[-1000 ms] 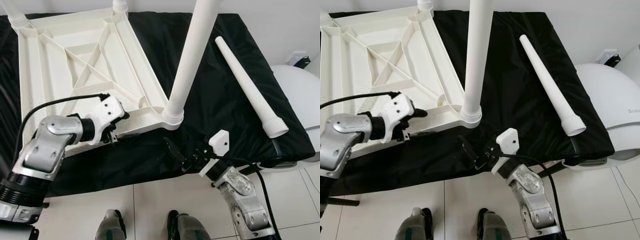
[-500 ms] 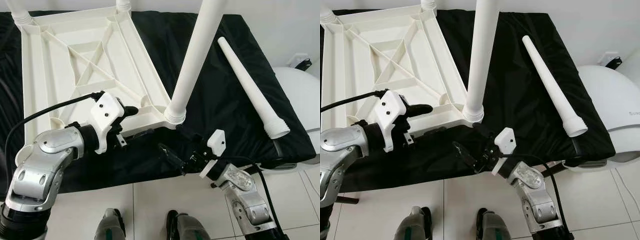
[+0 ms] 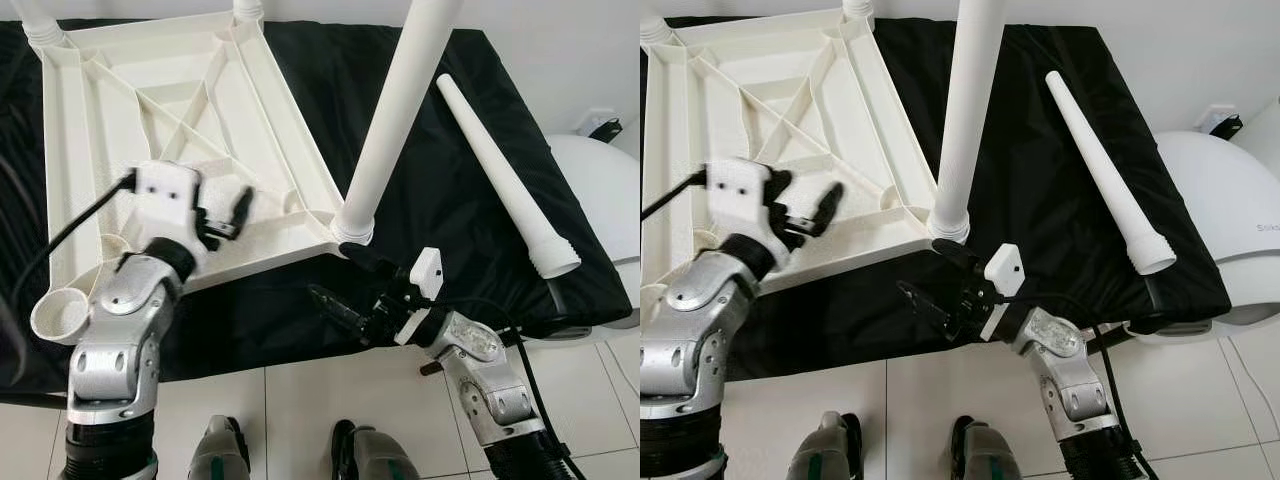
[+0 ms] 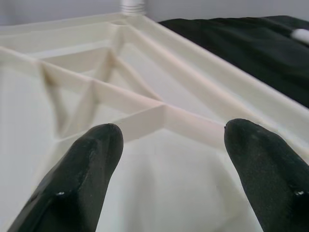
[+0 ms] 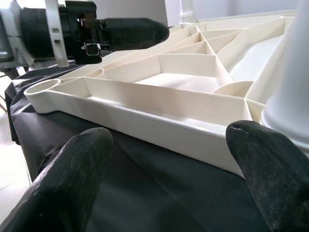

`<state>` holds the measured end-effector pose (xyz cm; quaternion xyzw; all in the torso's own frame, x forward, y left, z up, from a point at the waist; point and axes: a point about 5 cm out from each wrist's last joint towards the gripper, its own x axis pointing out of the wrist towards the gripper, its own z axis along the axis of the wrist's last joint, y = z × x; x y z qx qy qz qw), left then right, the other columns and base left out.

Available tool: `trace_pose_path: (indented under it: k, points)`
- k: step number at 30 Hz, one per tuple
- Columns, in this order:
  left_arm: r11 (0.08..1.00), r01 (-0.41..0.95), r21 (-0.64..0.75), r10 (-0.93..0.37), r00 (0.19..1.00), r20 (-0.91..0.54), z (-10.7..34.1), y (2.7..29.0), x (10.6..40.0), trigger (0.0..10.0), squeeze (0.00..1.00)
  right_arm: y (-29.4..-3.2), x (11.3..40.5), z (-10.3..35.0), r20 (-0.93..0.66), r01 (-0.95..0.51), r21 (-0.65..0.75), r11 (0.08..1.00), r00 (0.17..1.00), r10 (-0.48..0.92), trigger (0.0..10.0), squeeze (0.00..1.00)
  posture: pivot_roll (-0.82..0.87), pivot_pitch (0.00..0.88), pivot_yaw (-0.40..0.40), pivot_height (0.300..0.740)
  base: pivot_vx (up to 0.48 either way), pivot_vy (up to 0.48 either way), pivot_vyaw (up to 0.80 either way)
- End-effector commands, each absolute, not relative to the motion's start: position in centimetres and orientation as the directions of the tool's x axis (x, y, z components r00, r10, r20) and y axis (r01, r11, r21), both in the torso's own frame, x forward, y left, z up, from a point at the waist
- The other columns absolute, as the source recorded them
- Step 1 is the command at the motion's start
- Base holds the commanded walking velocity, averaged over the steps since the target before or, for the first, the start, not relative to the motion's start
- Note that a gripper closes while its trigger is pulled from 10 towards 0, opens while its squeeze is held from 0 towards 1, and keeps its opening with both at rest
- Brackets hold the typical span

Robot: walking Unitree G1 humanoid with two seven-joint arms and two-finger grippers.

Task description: Building children table

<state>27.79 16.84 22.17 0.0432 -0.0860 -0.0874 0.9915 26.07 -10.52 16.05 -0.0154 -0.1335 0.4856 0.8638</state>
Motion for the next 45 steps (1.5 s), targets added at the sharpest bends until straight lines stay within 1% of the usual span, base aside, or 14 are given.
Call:
trace_pose_path:
  k: [1,8,10,15,19,21,23,30,36,42,43,45]
  points:
    - [0.989,0.095,0.113,-0.112,0.982,0.153,21.0,17.2,27.6,10.0,0.00,-10.2,26.1,15.8,0.217,-0.855,-0.154,0.496,0.461,0.861,10.0,0.00,0.11,0.182,-0.059,0.740,0.000,0.000,0.00]
    - [0.992,0.060,0.107,-0.078,0.983,0.168,20.5,16.8,27.4,10.0,0.00,-9.7,26.8,16.5,0.235,-0.871,-0.172,0.460,0.417,0.878,10.0,0.00,0.11,0.180,-0.065,0.740,0.000,0.000,0.00]
    - [0.995,0.053,0.080,-0.068,0.980,0.190,20.6,16.6,27.1,10.0,0.00,-9.6,27.4,16.7,0.234,-0.876,-0.189,0.444,0.399,0.887,10.0,0.00,0.11,0.184,-0.069,0.740,0.000,0.000,0.00]
    - [0.997,-0.017,0.069,0.002,0.979,0.204,20.2,16.7,26.6,10.0,0.00,-9.4,28.5,17.2,0.232,-0.881,-0.204,0.428,0.381,0.895,10.0,0.00,0.13,0.194,-0.081,0.740,0.000,0.000,0.00]
    - [0.998,-0.023,0.064,0.010,0.979,0.206,20.0,16.6,26.3,10.0,0.00,-9.3,28.8,17.3,0.230,-0.883,-0.207,0.422,0.376,0.898,10.0,0.00,0.13,0.198,-0.087,0.740,0.000,0.000,0.00]
    - [0.998,-0.023,0.064,0.010,0.979,0.206,20.0,16.6,26.3,10.0,0.00,-9.3,28.8,17.3,0.230,-0.883,-0.207,0.422,0.376,0.898,10.0,0.00,0.13,0.198,-0.087,0.740,0.000,0.000,0.00]
    - [0.999,-0.010,0.034,0.003,0.981,0.193,19.4,16.4,25.8,10.0,0.00,-9.4,29.4,17.4,0.224,-0.880,-0.215,0.423,0.377,0.899,10.0,0.00,0.14,0.204,-0.094,0.740,0.000,0.000,0.00]
    - [0.999,0.000,0.033,-0.006,0.980,0.201,19.4,16.2,25.4,10.0,0.00,-9.9,30.6,17.4,0.203,-0.874,-0.237,0.424,0.383,0.901,10.0,0.00,0.15,0.211,-0.096,0.740,0.000,0.000,0.00]
    - [0.999,0.019,0.036,-0.026,0.980,0.195,19.4,15.8,25.4,10.0,0.00,-10.4,32.1,17.8,0.197,-0.858,-0.253,0.447,0.406,0.892,10.0,0.00,0.15,0.220,-0.097,0.740,0.000,0.000,0.00]
    - [0.999,0.036,0.034,-0.042,0.979,0.197,19.5,15.5,25.2,10.0,0.00,-10.7,32.9,18.0,0.198,-0.849,-0.257,0.462,0.421,0.885,10.0,0.00,0.16,0.226,-0.099,0.740,0.000,0.000,0.00]
    - [0.999,0.042,0.033,-0.048,0.980,0.195,19.5,15.4,25.1,10.0,0.00,-11.1,33.5,18.3,0.199,-0.836,-0.261,0.483,0.442,0.874,10.0,0.00,0.16,0.227,-0.098,0.740,0.000,0.000,0.00]
    - [0.998,0.046,0.033,-0.051,0.979,0.195,19.5,15.3,25.1,10.0,0.00,-11.3,33.8,18.4,0.200,-0.830,-0.263,0.492,0.452,0.869,10.0,0.00,0.16,0.230,-0.096,0.740,0.000,0.000,0.00]
